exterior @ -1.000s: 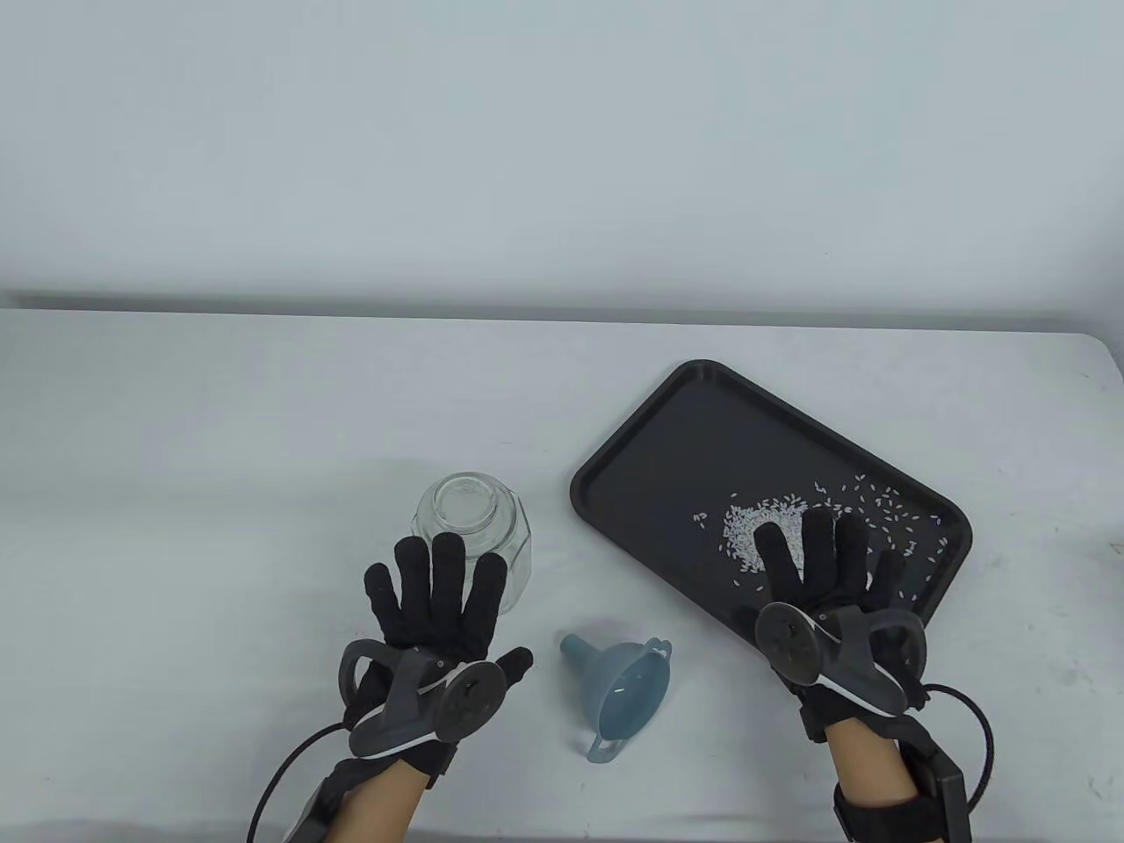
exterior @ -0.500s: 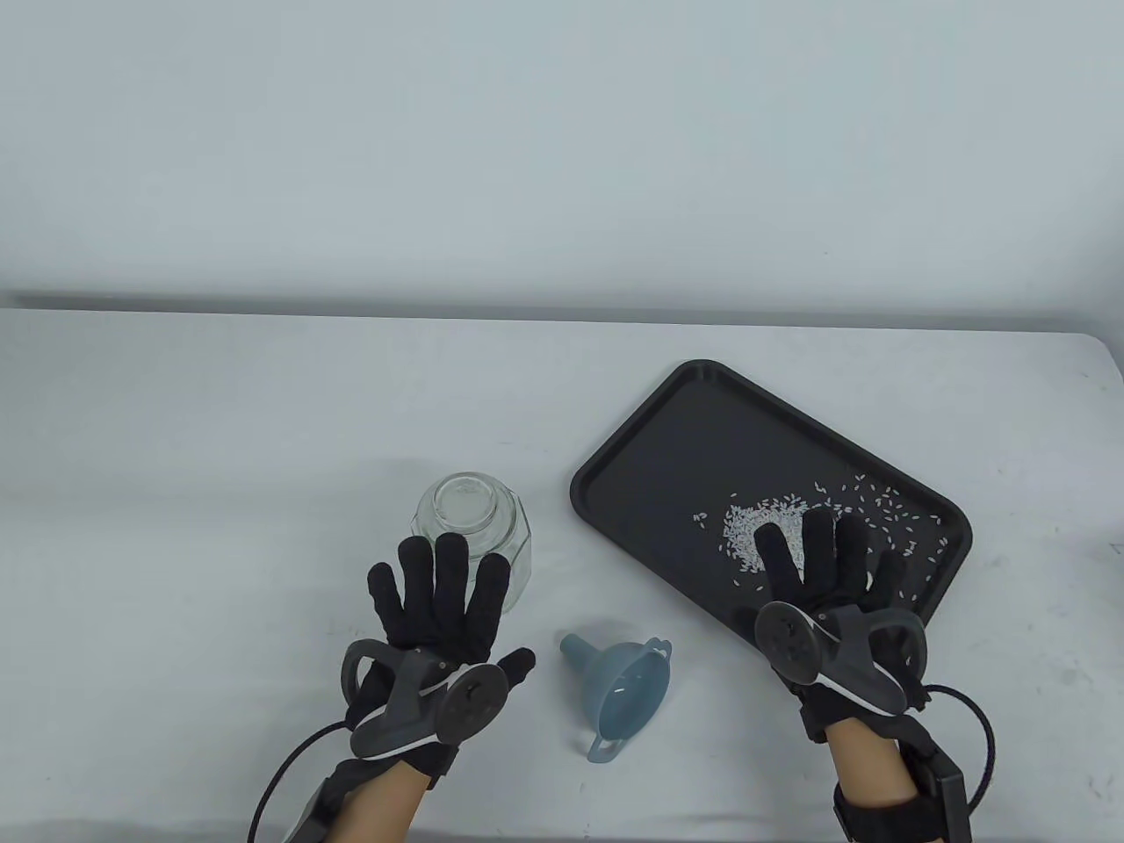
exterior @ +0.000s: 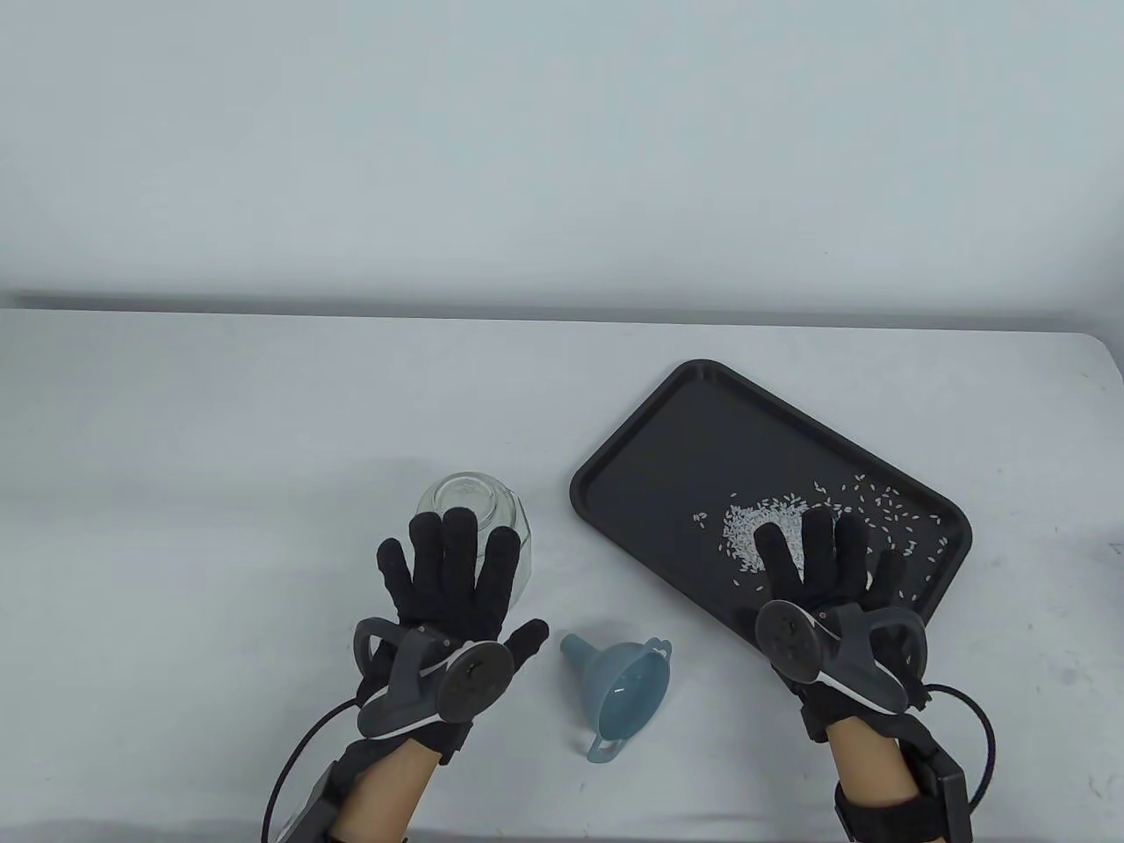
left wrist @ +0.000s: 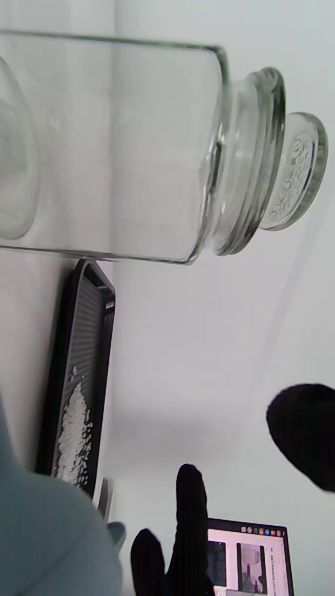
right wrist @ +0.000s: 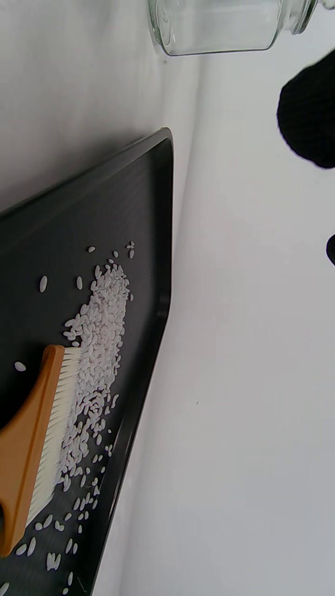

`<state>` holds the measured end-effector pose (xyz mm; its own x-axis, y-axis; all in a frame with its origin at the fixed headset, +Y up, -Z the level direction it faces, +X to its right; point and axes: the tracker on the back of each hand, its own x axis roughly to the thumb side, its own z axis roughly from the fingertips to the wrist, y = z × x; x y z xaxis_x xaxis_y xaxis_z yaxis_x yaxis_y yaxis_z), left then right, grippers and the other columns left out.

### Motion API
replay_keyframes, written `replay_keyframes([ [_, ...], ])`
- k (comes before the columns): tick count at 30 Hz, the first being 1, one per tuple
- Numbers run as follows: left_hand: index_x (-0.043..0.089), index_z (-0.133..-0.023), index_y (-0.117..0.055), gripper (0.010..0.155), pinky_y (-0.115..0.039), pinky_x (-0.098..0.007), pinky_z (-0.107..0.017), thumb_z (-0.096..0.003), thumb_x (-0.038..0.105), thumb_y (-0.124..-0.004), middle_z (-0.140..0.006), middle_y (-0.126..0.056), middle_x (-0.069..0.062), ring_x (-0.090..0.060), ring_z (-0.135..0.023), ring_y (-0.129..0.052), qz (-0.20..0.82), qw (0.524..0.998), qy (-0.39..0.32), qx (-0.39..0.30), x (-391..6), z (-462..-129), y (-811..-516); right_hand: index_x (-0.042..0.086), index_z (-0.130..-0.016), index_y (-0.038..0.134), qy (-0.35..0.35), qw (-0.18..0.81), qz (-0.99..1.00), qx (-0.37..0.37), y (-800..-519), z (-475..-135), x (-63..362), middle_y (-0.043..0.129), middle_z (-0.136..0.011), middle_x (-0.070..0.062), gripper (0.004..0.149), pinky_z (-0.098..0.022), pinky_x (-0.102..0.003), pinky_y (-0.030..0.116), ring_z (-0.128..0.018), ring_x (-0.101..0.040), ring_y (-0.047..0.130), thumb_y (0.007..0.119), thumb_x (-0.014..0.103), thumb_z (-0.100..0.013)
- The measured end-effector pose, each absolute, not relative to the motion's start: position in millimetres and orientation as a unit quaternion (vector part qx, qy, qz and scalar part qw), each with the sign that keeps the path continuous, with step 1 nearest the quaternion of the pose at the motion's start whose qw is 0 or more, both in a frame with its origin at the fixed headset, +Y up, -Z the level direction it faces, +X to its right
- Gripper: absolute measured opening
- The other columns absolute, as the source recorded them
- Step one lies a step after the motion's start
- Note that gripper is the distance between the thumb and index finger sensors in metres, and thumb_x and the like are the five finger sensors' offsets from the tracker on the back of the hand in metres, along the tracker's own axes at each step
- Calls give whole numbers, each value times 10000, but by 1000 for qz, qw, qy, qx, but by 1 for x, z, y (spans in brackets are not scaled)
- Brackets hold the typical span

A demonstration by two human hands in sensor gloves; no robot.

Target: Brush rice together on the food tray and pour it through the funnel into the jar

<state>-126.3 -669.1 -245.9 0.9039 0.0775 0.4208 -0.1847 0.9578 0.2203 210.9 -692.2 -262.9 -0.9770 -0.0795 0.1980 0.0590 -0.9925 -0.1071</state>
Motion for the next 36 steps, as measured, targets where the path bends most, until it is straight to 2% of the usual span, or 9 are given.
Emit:
replay_keyframes([
  [8, 21, -1150, -183, 901, -98, -887, -563, -555, 531, -629, -1111, -166, -449, -790, -982, -206, 117, 977, -133, 119, -137, -295, -644, 157, -1091, 207, 44, 36, -993, -104, -693, -263, 210, 110, -1111, -329, 828, -527, -840, 153, -977, -688, 155, 591, 585, -495],
  [14, 2, -1151, -231, 898, -149, -885, -581, -553, 537, -633, -1109, -239, -466, -791, -971, -301, 128, 983, -99, 86, -138, -316, -644, 158, -1090, 205, 33, 35, -993, -103, -693, -264, 210, 121, -1111, -332, 830, -527, -840, 153, -979, -685, 163, 594, 584, -495],
  [22, -24, -1143, -333, 860, -271, -853, -618, -551, 515, -648, -1074, -407, -469, -758, -911, -500, 132, 986, -77, 69, -139, -328, -656, 156, -1090, 201, 26, 33, -994, -103, -694, -264, 210, 132, -1113, -331, 832, -526, -840, 155, -979, -686, 171, 596, 583, -495],
  [36, -14, -1125, -430, 787, -419, -799, -633, -544, 464, -662, -981, -588, -428, -681, -791, -686, 81, 989, -80, 93, -135, -331, -657, 157, -1088, 201, 14, 34, -994, -102, -695, -265, 209, 142, -1113, -331, 827, -526, -839, 158, -980, -685, 186, 598, 578, -497],
])
